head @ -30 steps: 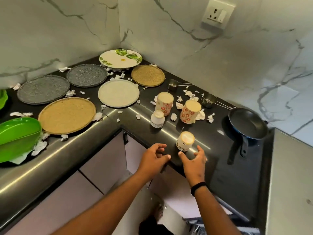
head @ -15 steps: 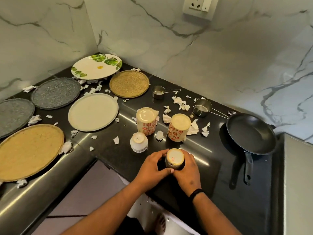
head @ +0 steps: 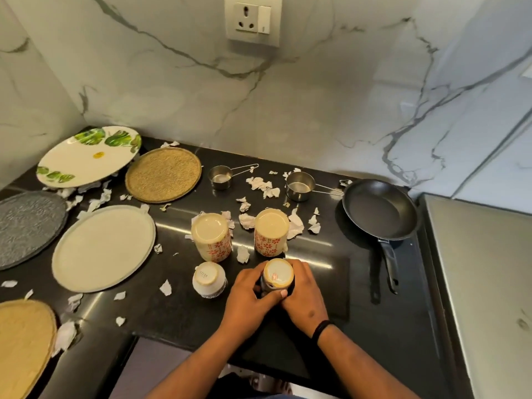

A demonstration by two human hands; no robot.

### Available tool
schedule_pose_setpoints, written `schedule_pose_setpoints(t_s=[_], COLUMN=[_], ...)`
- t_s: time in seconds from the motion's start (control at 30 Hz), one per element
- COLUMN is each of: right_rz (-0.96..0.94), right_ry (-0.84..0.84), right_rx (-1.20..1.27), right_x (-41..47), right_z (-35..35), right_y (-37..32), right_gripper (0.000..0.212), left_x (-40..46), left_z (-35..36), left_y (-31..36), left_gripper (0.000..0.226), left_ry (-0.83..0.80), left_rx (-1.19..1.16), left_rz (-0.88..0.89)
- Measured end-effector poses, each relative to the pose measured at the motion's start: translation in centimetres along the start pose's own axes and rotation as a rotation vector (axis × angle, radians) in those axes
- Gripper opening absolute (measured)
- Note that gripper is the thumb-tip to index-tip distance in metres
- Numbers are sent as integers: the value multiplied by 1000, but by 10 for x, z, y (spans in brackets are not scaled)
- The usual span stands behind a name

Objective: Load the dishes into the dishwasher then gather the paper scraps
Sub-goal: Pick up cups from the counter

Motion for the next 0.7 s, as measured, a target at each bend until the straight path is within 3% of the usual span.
schedule_pose_setpoints(t_s=[0.33,0.57,0.7], right_rz=[161,307,365], right_ry=[351,501,650], right_rx=[135,225,373], right_x=[-37,-103,-147], right_z=[-31,-75,-98], right_y=[-2,30,54], right_gripper=[43,56,50], left_x=[16,2,-19], left_z=[22,84,125], left_y=[30,57,86], left_gripper=[63,65,48], left_ry=[-198,-514,-662], left_rx=[-126,-170,-146], left_rz=[131,159,226])
Point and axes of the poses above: each hand's wrist, its own x-axis towards the middle knuckle, its own z-axis out of the palm, y = z × x, the point moved 2 cm from there along x, towards the middle knuckle, and after that the axes turned 3 degrees about x, right-handed, at the moved point
